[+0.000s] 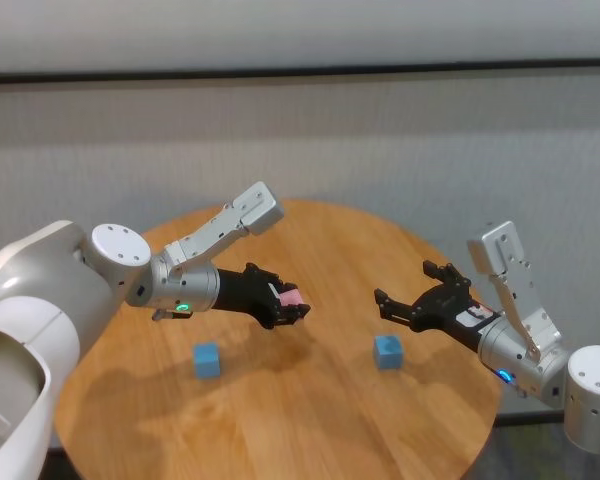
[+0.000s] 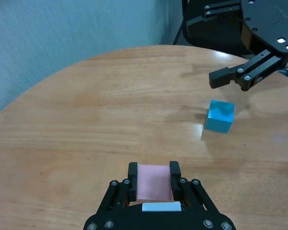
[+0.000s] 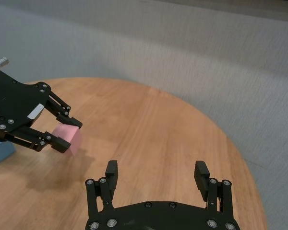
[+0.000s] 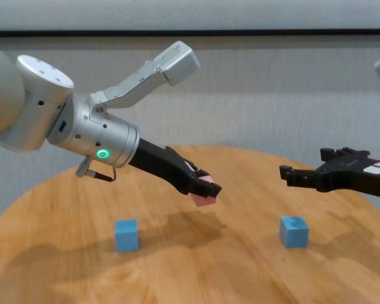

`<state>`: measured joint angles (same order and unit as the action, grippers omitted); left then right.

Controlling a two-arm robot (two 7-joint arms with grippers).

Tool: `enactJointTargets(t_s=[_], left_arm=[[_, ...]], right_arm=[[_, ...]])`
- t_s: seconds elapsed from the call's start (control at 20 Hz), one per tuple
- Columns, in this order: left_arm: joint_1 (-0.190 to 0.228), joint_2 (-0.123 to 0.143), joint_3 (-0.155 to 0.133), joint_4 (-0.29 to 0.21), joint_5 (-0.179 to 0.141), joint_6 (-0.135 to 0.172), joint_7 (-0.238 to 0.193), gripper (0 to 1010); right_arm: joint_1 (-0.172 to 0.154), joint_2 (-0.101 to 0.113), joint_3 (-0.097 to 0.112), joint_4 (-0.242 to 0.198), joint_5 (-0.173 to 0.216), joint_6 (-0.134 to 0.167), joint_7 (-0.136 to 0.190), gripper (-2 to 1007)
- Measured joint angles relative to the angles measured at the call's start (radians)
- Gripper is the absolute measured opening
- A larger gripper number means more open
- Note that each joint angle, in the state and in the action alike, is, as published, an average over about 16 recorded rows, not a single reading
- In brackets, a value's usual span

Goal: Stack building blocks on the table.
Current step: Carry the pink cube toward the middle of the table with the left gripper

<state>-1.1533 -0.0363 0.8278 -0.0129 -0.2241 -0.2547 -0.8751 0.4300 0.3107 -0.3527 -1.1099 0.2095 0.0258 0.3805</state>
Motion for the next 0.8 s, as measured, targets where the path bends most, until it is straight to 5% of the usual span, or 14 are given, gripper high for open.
enactJointTargets(t_s=[0.8], left_arm=[[0.027, 0.03, 0.005, -0.082, -0.005, 0.035, 0.012, 408]], right_arm=[[0.0, 0.0, 0.0, 0.0, 0.0, 0.0, 0.0, 1000]])
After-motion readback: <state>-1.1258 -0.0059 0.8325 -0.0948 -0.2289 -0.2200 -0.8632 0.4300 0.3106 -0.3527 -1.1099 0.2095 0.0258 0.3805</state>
